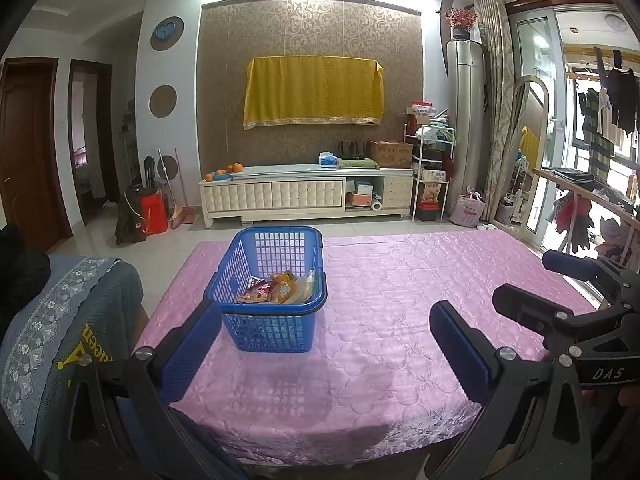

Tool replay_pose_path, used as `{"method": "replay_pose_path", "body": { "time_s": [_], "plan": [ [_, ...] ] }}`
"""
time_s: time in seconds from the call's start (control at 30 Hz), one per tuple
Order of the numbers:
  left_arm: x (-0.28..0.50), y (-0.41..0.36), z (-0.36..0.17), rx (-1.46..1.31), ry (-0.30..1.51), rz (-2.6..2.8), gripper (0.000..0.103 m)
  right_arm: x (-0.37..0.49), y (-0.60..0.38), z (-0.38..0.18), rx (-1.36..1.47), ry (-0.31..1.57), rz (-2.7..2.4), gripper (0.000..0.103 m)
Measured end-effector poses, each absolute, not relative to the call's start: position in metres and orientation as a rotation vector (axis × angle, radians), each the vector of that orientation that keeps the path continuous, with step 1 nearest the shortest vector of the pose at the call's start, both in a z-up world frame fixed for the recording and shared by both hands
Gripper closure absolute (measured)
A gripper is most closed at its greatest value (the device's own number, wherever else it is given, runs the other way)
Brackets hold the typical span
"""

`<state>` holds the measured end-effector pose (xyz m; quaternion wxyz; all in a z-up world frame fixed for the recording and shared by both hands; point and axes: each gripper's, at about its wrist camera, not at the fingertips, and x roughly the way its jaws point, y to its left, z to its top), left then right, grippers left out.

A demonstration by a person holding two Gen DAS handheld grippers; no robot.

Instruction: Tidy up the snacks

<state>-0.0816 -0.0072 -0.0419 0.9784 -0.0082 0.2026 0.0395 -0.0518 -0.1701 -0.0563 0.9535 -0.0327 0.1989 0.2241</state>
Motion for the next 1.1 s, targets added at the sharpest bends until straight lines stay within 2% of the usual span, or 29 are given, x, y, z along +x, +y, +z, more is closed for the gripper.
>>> {"method": "replay_pose_path", "body": {
  "time_s": [1.1],
  "plan": [
    [-0.081,-0.0115,-0.0398,-0.018,0.413,0.072,0.0,-0.0565,-0.1722,-0.0525,-0.072,0.393,0.443,0.0]
  ]
}}
